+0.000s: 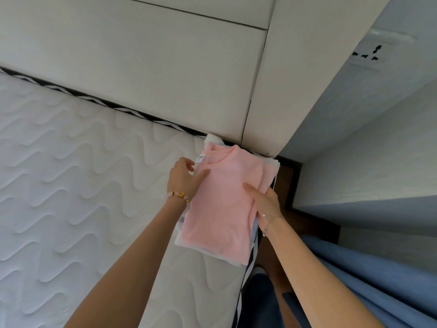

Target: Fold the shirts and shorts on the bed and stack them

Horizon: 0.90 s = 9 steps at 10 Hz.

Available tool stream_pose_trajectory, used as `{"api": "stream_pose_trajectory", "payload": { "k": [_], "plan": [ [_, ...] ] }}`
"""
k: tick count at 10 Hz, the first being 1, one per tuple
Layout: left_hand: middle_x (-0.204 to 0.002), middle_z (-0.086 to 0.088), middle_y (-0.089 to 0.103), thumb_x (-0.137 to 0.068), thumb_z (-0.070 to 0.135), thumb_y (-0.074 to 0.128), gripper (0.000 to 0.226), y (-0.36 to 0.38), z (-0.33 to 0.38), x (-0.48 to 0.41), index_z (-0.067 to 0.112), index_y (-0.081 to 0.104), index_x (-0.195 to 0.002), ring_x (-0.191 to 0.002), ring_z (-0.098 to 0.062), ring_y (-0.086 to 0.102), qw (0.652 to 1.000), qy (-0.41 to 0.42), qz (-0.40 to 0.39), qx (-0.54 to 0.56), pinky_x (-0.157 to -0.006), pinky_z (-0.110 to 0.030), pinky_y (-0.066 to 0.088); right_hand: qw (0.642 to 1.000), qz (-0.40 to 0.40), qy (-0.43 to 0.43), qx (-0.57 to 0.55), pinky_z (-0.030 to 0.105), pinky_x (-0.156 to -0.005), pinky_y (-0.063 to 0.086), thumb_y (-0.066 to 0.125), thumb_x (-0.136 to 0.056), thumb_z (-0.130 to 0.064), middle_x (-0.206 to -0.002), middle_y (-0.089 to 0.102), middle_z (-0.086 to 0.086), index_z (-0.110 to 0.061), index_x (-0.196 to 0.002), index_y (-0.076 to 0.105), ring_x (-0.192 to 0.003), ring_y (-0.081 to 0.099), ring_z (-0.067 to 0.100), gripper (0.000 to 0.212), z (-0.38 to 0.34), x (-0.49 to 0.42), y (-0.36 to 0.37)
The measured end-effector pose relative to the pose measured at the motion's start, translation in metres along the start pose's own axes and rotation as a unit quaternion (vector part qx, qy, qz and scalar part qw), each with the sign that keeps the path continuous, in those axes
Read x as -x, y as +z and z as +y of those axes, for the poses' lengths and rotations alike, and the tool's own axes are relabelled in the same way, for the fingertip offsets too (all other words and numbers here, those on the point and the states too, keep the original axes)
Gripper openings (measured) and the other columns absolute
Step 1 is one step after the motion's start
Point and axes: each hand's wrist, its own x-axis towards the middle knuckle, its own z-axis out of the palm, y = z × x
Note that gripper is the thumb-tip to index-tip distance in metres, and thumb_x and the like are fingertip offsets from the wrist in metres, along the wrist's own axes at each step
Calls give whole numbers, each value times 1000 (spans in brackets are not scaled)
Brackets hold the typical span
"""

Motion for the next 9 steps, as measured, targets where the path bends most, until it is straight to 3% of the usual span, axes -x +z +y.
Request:
{"api": "stream_pose_trajectory", "payload": {
  "k": [1,2,3,4,5,6,7,8,9],
  "plan": [
    [-87,7,56,-83,30,65,25,1,10,-9,15,58,-101,-72,-10,50,998,31,-52,33,-65,-27,41,1000,11,-3,-3,45,-90,52,76,-75,-17,-104,67,4,-15,-113,60,-97,63,25,41,-3,-4,-1],
    [-67,7,55,-83,20,65,11,1,17,-18,11,64,-88,-62,-9,47,995,35,-54,78,-57,-22,35,999,26,-12,15,45,-89,51,76,-75,-15,-104,65,5,-19,-101,59,-97,61,25,31,-6,-10,0],
    [-62,5,55,-80,15,67,4,-1,22,-26,12,66,-81,-59,-10,46,991,44,-42,117,-55,-21,35,998,39,-40,22,45,-88,52,76,-75,-16,-106,64,6,-22,-96,58,-97,61,26,28,-13,-16,1],
    [-64,3,56,-78,15,69,3,0,29,-37,14,67,-79,-60,-9,47,987,50,-47,142,-56,-20,37,997,53,-53,22,46,-88,52,77,-74,-19,-110,63,7,-16,-112,57,-100,60,26,43,-16,-23,1],
    [-62,3,53,-79,16,68,6,9,29,-43,11,66,-81,-60,-11,46,991,42,-63,113,-55,-20,35,996,68,-41,26,45,-90,51,76,-76,-18,-112,62,9,-14,-113,56,-100,60,26,42,-14,-28,2],
    [-77,-1,59,-80,19,68,19,14,27,-45,8,65,-96,-74,-17,52,994,23,-58,95,-67,-26,41,996,59,-47,35,43,-90,51,72,-80,-15,-110,63,7,-21,-105,56,-98,60,24,31,-12,-24,1],
    [-100,-1,61,-83,22,68,33,-1,29,-30,13,59,-113,-92,-17,56,993,26,-49,100,-82,-30,47,994,43,-75,61,40,-93,50,68,-83,-16,-119,61,7,-20,-118,53,-104,59,21,38,-17,-7,-5],
    [-115,-3,60,-87,22,63,39,-28,23,-5,14,54,-124,-107,-19,54,995,68,-37,67,-92,-31,43,978,35,-140,148,32,-94,43,66,-85,-15,-131,52,2,-20,-137,39,-113,51,15,58,-27,23,-17],
    [-128,-7,56,-91,24,56,43,-63,22,33,12,48,-132,-120,-25,48,988,151,-7,-41,-99,-33,35,926,37,-240,288,31,-101,35,65,-87,-19,-138,46,2,-20,-142,34,-125,43,16,63,-45,71,-30]
  ]
}}
